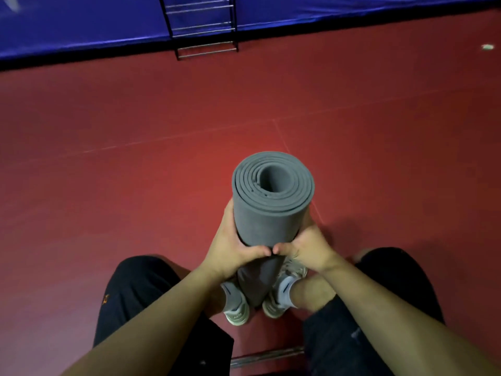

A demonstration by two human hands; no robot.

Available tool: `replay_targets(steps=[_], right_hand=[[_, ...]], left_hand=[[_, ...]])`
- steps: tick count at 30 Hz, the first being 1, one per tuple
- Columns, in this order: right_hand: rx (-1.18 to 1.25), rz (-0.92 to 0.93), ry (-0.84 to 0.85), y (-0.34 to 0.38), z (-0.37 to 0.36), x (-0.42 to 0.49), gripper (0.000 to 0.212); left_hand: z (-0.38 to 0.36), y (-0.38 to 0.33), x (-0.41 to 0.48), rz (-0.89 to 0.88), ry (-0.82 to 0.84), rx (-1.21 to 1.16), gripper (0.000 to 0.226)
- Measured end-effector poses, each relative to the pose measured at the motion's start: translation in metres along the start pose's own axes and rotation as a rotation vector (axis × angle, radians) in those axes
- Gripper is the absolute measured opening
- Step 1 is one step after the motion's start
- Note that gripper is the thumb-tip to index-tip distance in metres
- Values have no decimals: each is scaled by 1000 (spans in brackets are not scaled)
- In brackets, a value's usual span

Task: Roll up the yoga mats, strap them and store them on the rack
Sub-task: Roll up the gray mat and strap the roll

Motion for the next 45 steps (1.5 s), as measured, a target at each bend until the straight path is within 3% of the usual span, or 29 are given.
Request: replay_targets(steps=[4,7,11,13,16,18,21,23,25,28,32,35,37,39,41,43,45], right_hand=[[-348,-220,145,-44,8,-9,110],[-378,-283,215,-50,9,-14,100],[-229,-146,-12,-21,22,-7,105],[-208,-118,2,-22,17,-7,107],[-282,-245,85,-49,7,-17,97],[-517,-396,195,-76,8,-27,89],[-853,-525,427,-98,11,-45,106],[-719,-479,296,-86,15,-37,124],[-503,-312,82,-60,21,-23,119],[-403,-204,16,-46,17,-15,105],[-480,-357,120,-77,2,-25,91],[-754,-419,271,-90,4,-26,86],[-878,-446,415,-100,2,-30,88],[-864,-469,407,-98,4,-27,94],[-701,-456,263,-88,10,-20,87],[-596,-439,168,-80,11,-19,79],[-573,-430,167,-80,8,-21,82]], left_hand=[[-4,55,-15,178,135,113,117],[-3,49,-10,78,137,223,138],[-5,8,-10,-66,56,136,137],[-7,16,-11,-49,52,124,130],[-8,57,-20,157,112,187,133],[-7,86,-26,314,219,349,141],[-5,96,-32,427,296,564,154],[-7,80,-27,262,240,428,155],[-6,49,-22,71,159,269,145],[-6,44,-20,38,106,168,134],[-12,87,-22,274,175,231,135],[-18,110,-32,575,394,386,128],[-16,113,-36,686,422,467,121],[-8,101,-25,608,279,514,136],[-7,80,-12,343,185,414,145],[-11,73,-10,226,167,236,138],[-14,78,-15,254,205,160,129]])
Point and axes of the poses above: each hand's wrist, its own x-axis towards the middle knuckle, its own z-axis out of the back of the hand, y = z × x, the point moved 6 cm from there along x, towards the middle knuckle, and after that the axes turned 8 degrees about -y, right-handed, at the moved point
